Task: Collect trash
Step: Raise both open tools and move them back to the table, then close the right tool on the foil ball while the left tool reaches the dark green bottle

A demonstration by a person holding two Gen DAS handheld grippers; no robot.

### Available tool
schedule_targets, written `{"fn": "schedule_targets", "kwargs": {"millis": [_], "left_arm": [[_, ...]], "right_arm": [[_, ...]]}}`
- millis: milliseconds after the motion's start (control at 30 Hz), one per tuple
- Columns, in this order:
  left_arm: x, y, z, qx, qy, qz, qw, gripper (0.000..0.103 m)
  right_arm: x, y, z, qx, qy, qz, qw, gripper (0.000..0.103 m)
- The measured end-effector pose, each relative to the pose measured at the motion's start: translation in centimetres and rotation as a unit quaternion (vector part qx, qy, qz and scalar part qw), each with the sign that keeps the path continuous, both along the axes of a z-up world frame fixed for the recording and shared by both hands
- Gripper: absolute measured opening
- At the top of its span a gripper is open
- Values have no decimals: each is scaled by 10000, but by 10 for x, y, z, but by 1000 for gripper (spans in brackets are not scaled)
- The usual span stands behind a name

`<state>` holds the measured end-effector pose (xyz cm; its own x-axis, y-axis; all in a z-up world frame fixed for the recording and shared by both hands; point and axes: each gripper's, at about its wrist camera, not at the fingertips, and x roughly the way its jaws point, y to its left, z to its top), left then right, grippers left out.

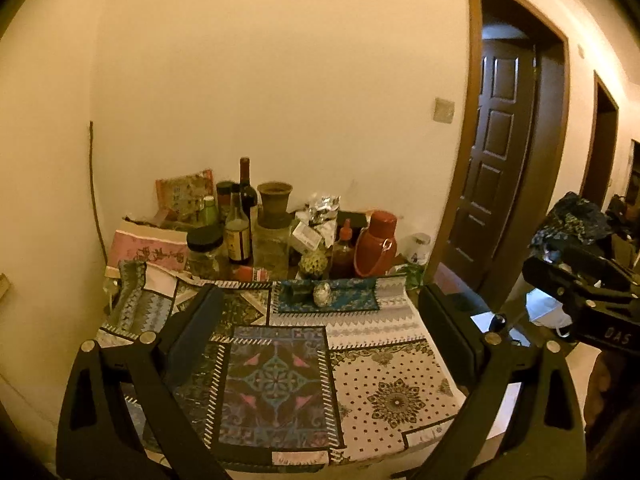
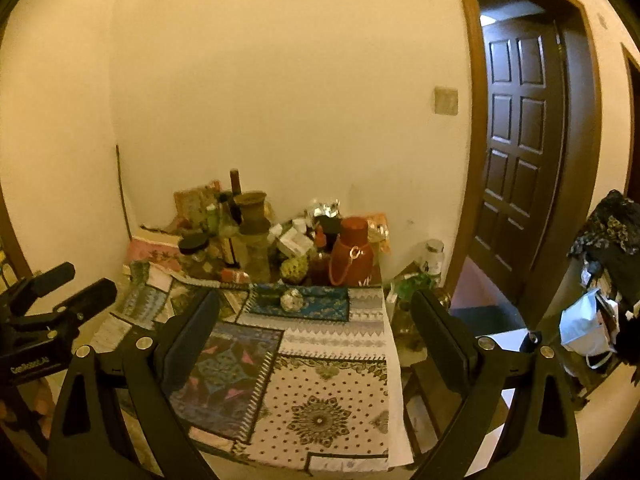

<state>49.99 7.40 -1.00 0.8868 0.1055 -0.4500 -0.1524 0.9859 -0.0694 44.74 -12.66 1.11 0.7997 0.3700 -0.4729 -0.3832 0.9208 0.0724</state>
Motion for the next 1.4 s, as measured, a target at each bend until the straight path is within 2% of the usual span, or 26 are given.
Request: {"fn": "schedule_targets", "kwargs": {"millis": [300, 567, 667, 833, 1000, 1067, 1200, 1400], "left_arm": [[62, 35, -24, -70, 351, -32, 9994, 98], [137, 110, -48, 28, 690, -359, 9970, 98], [165, 142, -61, 114, 811, -272, 9963, 98], [210, 186, -100, -11, 1220, -220, 9923, 98], [238, 202, -141, -127, 1627, -277, 9862, 98], [248, 205, -158, -156, 1788, -343, 9832, 98], [263, 205, -182, -161, 2035, -480, 9778, 98], [284, 190, -203, -81, 2275, -871, 9698, 98]], "right_arm": [[58, 35, -24, -69, 539, 82, 9985, 96], [120, 95, -58, 17, 1218, -288, 9921, 96], [152, 119, -79, -51, 1503, -404, 9878, 96], [208, 152, -131, -241, 2021, -602, 9772, 95], [258, 165, -184, 70, 2657, -813, 9606, 95], [276, 166, -203, 213, 2880, -965, 9525, 91], [306, 174, -234, 242, 3266, -1112, 9383, 75], [321, 178, -262, 118, 3627, -1017, 9263, 63]]}}
